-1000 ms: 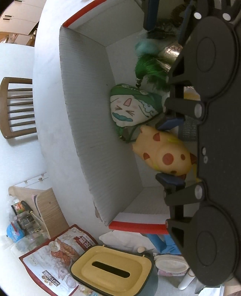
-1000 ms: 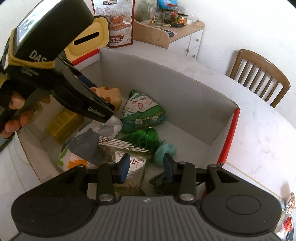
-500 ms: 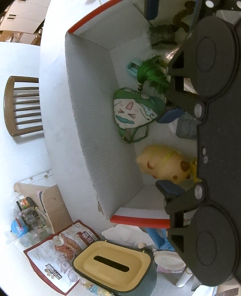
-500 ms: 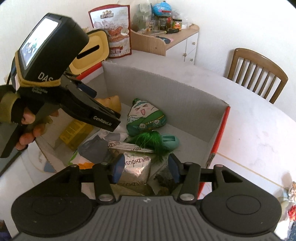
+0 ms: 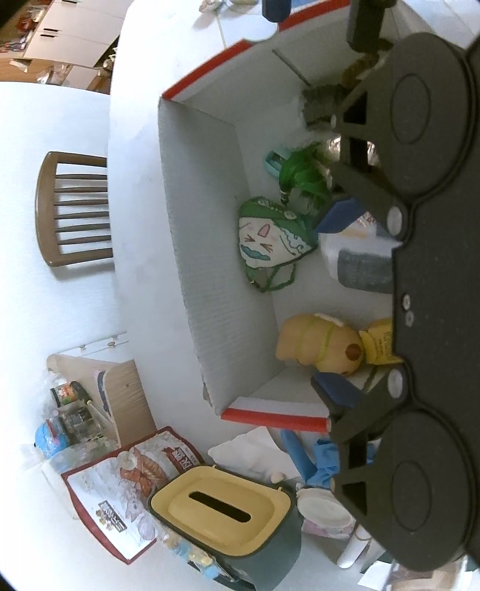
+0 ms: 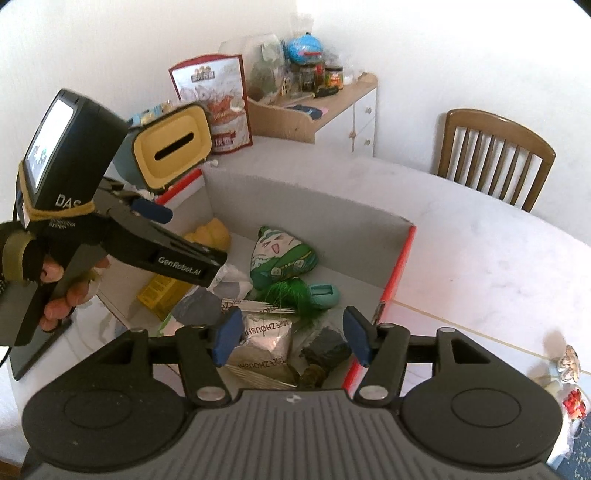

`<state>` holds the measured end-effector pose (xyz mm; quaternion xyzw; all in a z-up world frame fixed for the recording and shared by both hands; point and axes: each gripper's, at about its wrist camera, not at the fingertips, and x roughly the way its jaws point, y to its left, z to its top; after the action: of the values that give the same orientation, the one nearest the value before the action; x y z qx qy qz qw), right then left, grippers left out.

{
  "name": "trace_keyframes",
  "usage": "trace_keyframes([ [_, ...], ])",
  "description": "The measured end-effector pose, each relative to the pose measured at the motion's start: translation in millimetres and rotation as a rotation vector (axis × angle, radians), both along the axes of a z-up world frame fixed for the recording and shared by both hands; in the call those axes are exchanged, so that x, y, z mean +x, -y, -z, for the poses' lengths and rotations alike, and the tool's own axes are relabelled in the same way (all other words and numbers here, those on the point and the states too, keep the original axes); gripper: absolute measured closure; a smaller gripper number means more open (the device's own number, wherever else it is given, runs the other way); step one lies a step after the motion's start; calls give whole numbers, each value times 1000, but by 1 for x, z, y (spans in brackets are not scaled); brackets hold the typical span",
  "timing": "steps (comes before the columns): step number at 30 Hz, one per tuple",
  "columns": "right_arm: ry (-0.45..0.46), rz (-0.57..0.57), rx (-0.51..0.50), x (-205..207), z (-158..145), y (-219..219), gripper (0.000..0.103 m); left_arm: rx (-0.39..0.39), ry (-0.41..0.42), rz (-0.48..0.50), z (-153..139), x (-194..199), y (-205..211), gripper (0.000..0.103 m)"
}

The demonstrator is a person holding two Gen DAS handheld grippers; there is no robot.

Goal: Organize objects
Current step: 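Open the left tool to drop the plush while the right releases the teal clip, then withdraw both tools from the box back toward the table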

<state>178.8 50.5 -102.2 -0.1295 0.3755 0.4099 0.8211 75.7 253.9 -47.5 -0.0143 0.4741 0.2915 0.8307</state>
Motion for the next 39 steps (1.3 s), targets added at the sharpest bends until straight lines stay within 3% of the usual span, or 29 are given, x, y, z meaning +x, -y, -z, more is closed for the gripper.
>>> trace_keyframes([
  [11, 17, 18, 85, -12, -28, 36, 38, -10, 97, 28, -28, -15, 32, 13],
  [24, 0, 106, 182, -19, -46, 108, 32, -52, 223, 74, -59, -27, 77, 1],
  [39, 30, 261, 201, -5, -44, 204, 26, -125, 289, 183, -57, 10, 148, 1],
])
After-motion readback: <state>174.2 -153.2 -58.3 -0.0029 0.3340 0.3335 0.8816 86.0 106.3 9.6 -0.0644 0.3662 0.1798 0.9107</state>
